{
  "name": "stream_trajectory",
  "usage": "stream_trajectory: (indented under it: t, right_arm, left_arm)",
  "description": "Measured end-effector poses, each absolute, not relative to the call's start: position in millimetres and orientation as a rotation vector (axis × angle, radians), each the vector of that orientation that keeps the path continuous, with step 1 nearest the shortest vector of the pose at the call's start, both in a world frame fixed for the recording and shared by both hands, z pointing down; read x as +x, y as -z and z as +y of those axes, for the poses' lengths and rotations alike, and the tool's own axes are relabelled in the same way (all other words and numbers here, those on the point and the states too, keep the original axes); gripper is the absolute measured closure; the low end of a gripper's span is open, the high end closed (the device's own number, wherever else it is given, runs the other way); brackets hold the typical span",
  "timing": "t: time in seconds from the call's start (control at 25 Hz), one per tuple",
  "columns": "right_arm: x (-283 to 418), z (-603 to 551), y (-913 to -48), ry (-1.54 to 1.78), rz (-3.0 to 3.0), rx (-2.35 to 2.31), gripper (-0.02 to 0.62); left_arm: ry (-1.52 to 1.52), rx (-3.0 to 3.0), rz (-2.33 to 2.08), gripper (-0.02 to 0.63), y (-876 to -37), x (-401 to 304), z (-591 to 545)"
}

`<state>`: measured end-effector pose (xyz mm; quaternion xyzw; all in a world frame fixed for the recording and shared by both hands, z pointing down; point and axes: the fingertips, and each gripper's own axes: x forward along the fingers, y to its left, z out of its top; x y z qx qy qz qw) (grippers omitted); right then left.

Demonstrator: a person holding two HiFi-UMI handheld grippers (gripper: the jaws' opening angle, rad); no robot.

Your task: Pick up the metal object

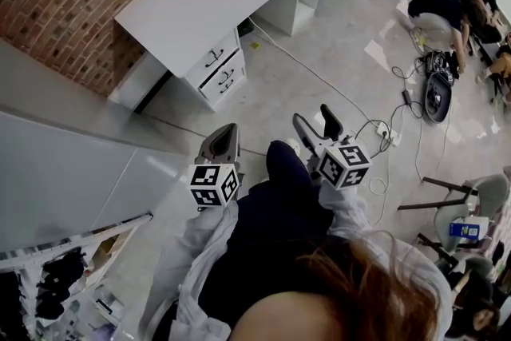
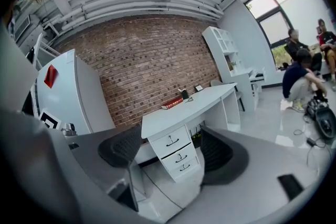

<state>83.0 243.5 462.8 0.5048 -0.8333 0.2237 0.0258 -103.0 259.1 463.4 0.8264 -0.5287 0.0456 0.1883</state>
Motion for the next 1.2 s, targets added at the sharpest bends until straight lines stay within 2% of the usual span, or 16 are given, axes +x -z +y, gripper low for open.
stream_trajectory:
  t: [1.2]
  right_arm:
    - [74, 3, -468, -0.775, -2.613, 1.411, 0.241]
  left_arm:
    - [-0.114, 2.240, -1.590, 0.589, -459, -112, 30]
